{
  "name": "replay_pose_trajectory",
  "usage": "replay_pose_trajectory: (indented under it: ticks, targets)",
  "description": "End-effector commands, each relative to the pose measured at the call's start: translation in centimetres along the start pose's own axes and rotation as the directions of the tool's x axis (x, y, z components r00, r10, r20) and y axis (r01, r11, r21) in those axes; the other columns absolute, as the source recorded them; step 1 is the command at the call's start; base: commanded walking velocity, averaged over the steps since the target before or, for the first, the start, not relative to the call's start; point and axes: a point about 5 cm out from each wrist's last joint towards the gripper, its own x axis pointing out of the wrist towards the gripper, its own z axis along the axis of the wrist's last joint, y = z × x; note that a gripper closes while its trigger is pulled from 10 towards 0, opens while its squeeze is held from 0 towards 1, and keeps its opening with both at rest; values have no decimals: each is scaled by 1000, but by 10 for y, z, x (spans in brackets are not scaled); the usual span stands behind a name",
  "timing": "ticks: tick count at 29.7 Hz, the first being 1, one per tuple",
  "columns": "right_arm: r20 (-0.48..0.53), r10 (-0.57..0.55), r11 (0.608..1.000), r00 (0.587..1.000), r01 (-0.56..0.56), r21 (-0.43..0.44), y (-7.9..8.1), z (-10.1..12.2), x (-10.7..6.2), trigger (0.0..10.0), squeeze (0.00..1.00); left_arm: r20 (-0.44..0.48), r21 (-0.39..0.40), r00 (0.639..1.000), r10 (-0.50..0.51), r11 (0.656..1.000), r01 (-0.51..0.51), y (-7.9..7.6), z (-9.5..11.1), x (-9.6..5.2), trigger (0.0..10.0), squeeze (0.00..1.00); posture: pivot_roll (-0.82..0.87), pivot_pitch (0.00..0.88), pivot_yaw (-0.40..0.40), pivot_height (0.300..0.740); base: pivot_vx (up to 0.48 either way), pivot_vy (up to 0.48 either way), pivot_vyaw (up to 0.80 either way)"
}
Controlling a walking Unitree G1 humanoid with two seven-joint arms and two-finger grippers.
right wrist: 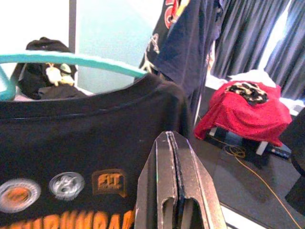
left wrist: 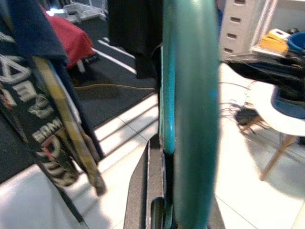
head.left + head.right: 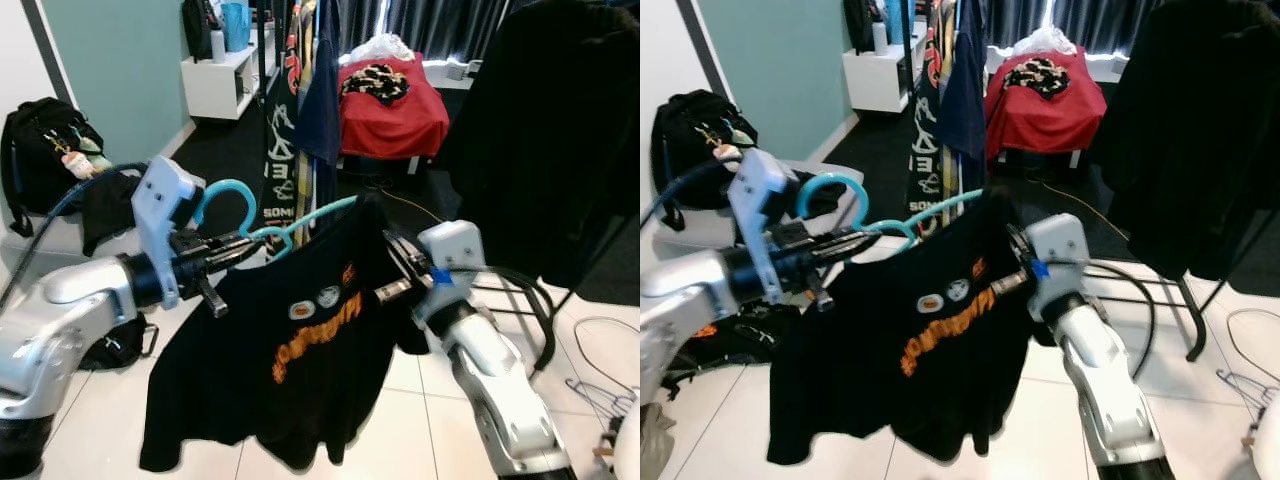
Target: Hang hanger
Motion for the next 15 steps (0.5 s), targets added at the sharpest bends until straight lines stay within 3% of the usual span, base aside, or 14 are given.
replay_pose_trajectory:
  ticks: [1,7,8,11,12,14,15]
  targets:
    - [5,30,999,1000,-30,15,10,7,-8,0,0,36,50,998,48,998,-50,5,6,6,0,0,-67,198,-4,740,0,0,0]
    - [-1,5,1000,1000,-5,6,3,11,-9,0,0,69,37,998,5,999,-8,2,12,3,0,0,-68,199,-2,740,0,0,0]
    - [-1,-3,1000,1000,3,3,-1,11,-6,6471,0,72,37,997,-14,999,11,0,12,1,0,0,-58,198,-3,740,0,0,0]
    - [2,-8,1000,1000,8,7,-3,13,-4,6471,0,73,41,997,-32,999,29,-2,13,0,0,0,-58,198,-3,740,0,0,0]
    - [17,-16,1000,1000,15,22,-6,16,1,10000,0,74,43,996,-49,998,46,-4,13,-1,0,0,-52,195,-6,740,0,0,0]
    - [34,-24,999,999,23,40,-9,19,6,10000,0,75,46,995,-63,997,60,-6,13,-2,0,0,-49,192,-9,740,0,0,0]
    - [45,-30,998,999,27,53,-10,21,10,10000,1000,76,48,995,-70,997,66,-7,13,-3,0,0,-49,192,-9,740,0,0,0]
